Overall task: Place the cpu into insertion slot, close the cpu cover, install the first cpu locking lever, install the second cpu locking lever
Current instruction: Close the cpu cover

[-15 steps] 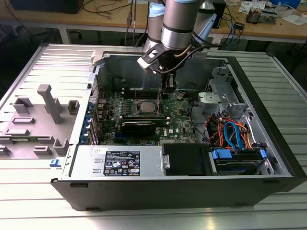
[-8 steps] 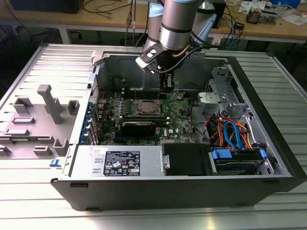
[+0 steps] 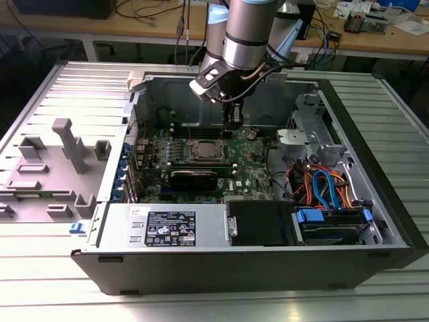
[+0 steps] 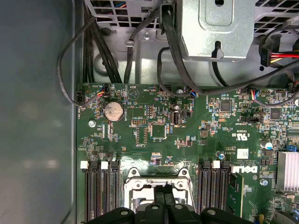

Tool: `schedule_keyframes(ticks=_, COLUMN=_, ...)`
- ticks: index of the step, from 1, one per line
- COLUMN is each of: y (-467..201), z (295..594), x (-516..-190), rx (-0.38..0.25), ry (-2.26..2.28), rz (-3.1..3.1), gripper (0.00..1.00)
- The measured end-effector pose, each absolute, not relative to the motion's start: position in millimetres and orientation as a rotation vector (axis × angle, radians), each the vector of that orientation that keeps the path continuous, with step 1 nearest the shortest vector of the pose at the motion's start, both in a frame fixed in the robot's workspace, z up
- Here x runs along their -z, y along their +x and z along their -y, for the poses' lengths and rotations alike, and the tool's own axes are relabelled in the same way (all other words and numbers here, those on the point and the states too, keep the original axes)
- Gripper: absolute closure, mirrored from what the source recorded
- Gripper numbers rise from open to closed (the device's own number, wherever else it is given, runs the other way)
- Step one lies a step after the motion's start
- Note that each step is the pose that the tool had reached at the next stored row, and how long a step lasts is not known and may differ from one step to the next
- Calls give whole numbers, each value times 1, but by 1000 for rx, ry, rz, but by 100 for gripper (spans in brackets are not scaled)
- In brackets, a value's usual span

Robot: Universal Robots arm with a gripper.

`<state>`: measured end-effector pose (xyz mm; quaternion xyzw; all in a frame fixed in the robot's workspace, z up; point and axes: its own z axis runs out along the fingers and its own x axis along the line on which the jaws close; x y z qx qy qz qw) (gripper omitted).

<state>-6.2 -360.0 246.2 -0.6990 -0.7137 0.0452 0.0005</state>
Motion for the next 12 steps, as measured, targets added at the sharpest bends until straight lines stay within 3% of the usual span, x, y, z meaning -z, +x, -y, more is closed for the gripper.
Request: schedule_keyframes(ticks=12, y=-21, z=360, x=-245, rx=-142, ry=-2182, rz=2255, gripper=89)
